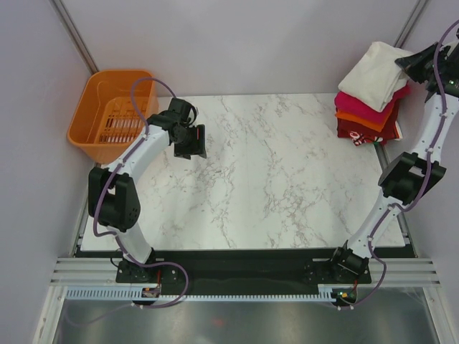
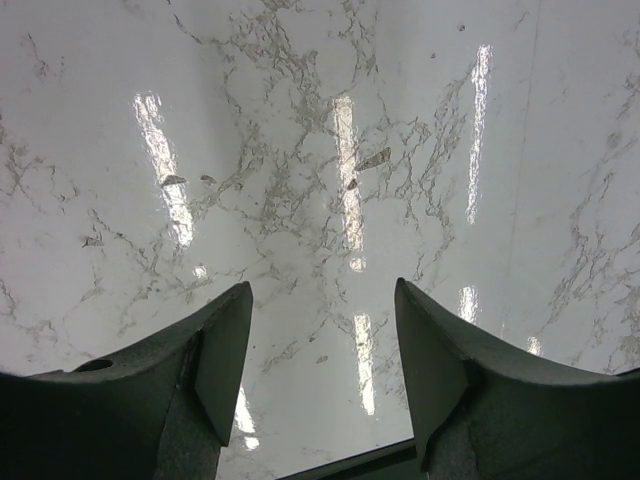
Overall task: Fold and stack the t-shirts
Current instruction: Neatly place the folded tshirt to the corner
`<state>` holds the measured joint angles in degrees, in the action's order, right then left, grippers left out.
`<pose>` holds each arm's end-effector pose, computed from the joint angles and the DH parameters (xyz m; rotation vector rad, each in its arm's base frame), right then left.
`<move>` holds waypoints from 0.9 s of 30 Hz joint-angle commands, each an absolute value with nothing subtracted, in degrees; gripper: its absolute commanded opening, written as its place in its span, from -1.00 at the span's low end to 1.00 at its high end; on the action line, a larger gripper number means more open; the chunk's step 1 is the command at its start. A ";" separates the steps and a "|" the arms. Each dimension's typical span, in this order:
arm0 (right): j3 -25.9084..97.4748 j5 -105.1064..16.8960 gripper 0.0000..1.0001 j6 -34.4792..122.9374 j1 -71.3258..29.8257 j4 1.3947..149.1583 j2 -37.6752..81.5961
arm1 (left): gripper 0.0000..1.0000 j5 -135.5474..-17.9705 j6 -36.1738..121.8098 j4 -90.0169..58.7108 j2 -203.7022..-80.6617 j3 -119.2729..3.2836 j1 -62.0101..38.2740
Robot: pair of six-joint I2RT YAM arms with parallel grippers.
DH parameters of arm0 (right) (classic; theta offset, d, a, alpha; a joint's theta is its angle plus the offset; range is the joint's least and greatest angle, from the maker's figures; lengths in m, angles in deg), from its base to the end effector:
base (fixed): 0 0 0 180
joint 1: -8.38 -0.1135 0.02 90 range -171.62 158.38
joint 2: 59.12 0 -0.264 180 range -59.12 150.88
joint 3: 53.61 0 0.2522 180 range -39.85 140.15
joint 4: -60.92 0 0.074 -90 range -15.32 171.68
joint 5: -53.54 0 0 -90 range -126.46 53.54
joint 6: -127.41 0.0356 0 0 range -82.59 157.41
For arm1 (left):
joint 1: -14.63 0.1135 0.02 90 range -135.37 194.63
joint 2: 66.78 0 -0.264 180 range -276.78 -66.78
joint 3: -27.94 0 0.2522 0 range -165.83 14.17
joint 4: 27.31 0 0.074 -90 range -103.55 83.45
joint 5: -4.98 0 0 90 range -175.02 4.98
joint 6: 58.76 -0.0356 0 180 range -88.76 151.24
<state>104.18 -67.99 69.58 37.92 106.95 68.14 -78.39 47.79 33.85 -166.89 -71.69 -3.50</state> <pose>0.4421 -0.2291 0.4238 0.5890 1.7362 0.5372 0.3508 -0.1192 0.2751 0.0762 2.6808 -0.3502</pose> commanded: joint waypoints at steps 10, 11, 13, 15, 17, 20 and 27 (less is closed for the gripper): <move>96.73 -49.43 -0.77 66.96 39.31 108.86 64.19 | 0.33 -77.29 48.90 32.15 -167.15 -71.26 -4.62; 96.21 -46.77 -0.71 66.51 39.31 110.26 64.19 | 0.33 -77.29 48.90 32.15 -167.23 -71.26 -4.79; 94.55 -38.19 -0.45 65.81 39.49 111.85 63.75 | 0.33 -77.29 48.90 32.15 -167.15 -71.26 -4.71; 92.78 -33.15 -0.36 65.37 39.67 111.95 62.61 | 0.33 -77.29 48.90 32.15 -167.15 -71.17 -4.88; 91.72 -27.36 -0.14 64.93 39.93 112.30 62.08 | 0.33 -77.29 48.90 32.15 -167.15 -71.25 -4.97; 92.42 -23.73 0.26 63.96 39.84 112.38 62.34 | 0.33 -77.29 48.90 32.15 -167.15 -71.17 -5.14; 95.76 -20.30 0.47 61.94 39.84 113.09 64.19 | 0.33 -77.29 48.90 32.15 -166.80 -71.17 -5.41</move>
